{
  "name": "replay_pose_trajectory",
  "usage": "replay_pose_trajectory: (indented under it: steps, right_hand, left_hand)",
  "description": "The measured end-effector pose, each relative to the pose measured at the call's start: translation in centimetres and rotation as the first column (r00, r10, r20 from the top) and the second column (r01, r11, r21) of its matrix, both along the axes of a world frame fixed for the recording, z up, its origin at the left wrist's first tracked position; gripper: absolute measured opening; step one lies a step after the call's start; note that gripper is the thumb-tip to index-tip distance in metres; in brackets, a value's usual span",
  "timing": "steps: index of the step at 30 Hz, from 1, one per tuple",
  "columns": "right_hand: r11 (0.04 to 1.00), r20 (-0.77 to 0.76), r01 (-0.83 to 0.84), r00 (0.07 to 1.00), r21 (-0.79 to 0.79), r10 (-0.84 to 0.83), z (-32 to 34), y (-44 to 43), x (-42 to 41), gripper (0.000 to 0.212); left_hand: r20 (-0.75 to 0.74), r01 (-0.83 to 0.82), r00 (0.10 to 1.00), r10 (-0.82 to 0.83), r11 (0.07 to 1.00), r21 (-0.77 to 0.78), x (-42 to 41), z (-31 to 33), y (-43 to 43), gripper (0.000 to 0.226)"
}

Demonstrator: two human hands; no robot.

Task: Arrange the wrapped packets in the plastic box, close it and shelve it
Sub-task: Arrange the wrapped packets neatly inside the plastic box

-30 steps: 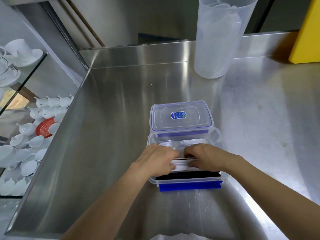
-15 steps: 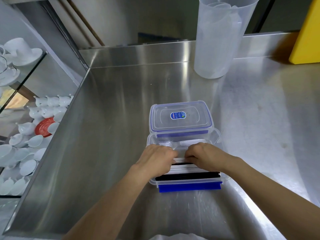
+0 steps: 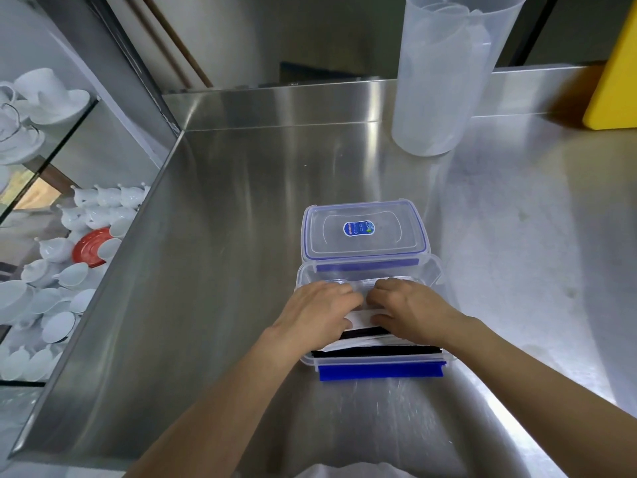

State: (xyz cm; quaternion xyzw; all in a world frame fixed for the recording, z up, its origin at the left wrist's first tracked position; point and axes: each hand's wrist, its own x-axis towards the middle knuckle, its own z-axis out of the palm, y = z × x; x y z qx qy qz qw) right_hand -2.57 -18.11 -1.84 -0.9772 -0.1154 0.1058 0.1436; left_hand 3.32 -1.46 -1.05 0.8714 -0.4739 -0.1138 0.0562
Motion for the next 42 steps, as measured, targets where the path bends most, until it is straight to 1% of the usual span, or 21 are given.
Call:
replay_pose_trajectory:
  steps: [3, 8, 11, 13, 19, 21, 25, 29, 34, 37, 39, 42]
  right_hand:
    - [0.998, -0.027, -0.034, 0.999, -0.049, 0.033, -0.2, 0.0, 0.1, 0.03]
    - [0.997, -0.015, 0.013, 1.0, -0.081, -0.014, -0.3, 0.2, 0.2, 0.025]
    - [0.997, 0.026, 0.032, 0.999, -0.076, -0.03, -0.3, 0.2, 0.1, 0.027]
    - [0.999, 0.04, 0.026, 0.999, -0.045, -0.024, -0.4, 0.1, 0.1, 0.029]
    - [0.999, -0.034, -0.01, 0.999, -0.053, 0.008, -0.2, 0.1, 0.1, 0.034]
    - [0.999, -0.031, -0.005, 1.0, -0.049, 0.003, -0.2, 0.1, 0.1, 0.032]
    - [0.999, -0.008, 0.021, 1.0, -0.044, -0.021, -0.5, 0.1, 0.2, 0.028]
    - [0.998, -0.006, 0.045, 0.999, -0.038, -0.045, -0.6, 0.1, 0.4, 0.023]
    - [0.997, -0.003, 0.065, 0.998, -0.034, -0.066, -1.2, 0.0, 0.6, 0.02]
    - [0.997, -0.009, 0.07, 0.997, -0.033, -0.071, -1.4, -0.1, 0.6, 0.02]
    - [0.997, -0.008, 0.071, 0.997, -0.038, -0.071, -1.4, 0.0, 0.6, 0.02]
    - [0.997, 0.017, 0.066, 0.998, -0.049, -0.065, -1.5, 0.0, 0.5, 0.019]
  left_hand:
    - [-0.017, 0.03, 0.999, -0.03, 1.0, 0.009, 0.2, 0.1, 0.0, 0.024]
    - [0.035, 0.062, 0.997, -0.064, 0.997, 0.05, 0.0, 0.3, -0.1, 0.023]
    - [0.058, 0.064, 0.996, -0.069, 0.995, 0.082, -0.2, 0.3, -0.1, 0.021]
    - [0.079, 0.054, 0.995, -0.062, 0.993, 0.102, -0.2, 0.2, -0.1, 0.02]
    - [0.125, 0.038, 0.991, -0.057, 0.988, 0.149, -0.2, -0.1, -0.3, 0.018]
    - [0.118, 0.029, 0.992, -0.047, 0.989, 0.143, -0.3, -0.1, -0.2, 0.015]
    - [0.077, 0.033, 0.996, -0.038, 0.997, 0.063, -0.3, 0.1, 0.0, 0.017]
    - [0.079, 0.065, 0.994, -0.073, 0.993, 0.1, -0.4, 0.3, 0.0, 0.022]
    - [0.089, 0.036, 0.995, -0.042, 0.997, 0.062, -0.5, -0.2, 0.0, 0.029]
    - [0.092, 0.042, 0.995, -0.049, 0.996, 0.076, -0.5, -0.4, 0.0, 0.034]
    - [0.097, 0.061, 0.993, -0.069, 0.995, 0.085, -0.5, -0.4, 0.0, 0.033]
    - [0.105, 0.084, 0.99, -0.095, 0.99, 0.112, -0.5, -0.2, 0.0, 0.025]
